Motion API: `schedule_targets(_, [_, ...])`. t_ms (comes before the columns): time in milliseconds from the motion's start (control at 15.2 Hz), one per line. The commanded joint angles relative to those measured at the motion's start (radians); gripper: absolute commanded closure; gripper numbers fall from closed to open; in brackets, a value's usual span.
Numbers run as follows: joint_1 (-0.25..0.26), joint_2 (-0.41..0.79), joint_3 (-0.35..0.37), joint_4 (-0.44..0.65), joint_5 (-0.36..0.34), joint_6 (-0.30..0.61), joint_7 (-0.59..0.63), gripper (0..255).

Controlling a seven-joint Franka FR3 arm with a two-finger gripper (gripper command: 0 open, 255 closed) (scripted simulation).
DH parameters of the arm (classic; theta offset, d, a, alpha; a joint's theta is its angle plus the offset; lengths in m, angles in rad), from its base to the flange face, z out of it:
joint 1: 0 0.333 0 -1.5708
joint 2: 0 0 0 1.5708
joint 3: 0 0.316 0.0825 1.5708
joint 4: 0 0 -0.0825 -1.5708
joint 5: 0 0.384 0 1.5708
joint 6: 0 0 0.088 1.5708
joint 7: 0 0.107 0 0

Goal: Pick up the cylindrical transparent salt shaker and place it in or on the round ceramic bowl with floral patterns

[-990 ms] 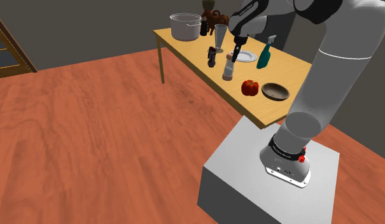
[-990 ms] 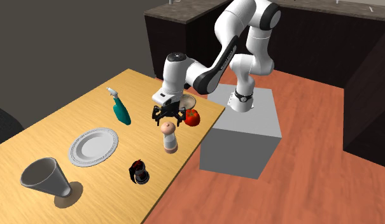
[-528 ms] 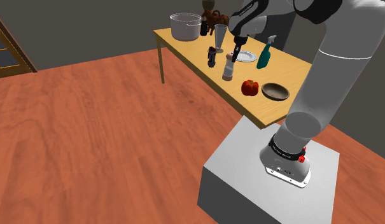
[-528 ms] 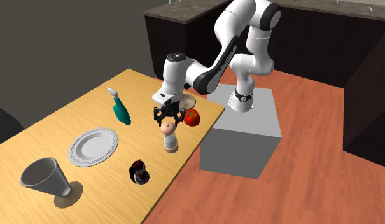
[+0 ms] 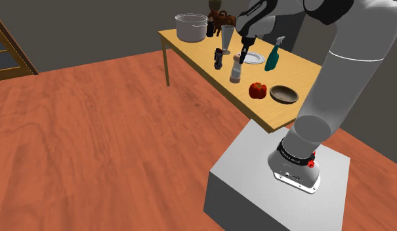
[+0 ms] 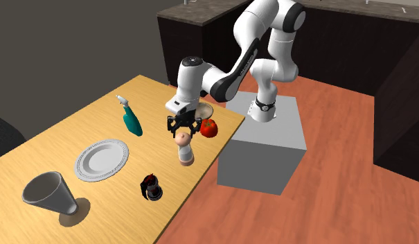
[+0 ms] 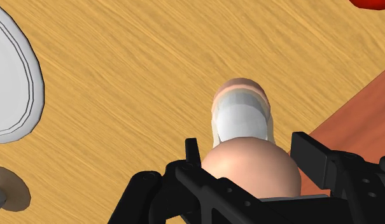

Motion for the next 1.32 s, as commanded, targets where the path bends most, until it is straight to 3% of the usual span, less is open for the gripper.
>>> schedule_targets(0, [0.002, -0.010, -0.001, 0.010, -0.008, -0.018, 0.006, 255])
schedule_targets(1254, [0.015, -0.110, -0.003, 0.170, -0.080, -0.263, 0.049, 255])
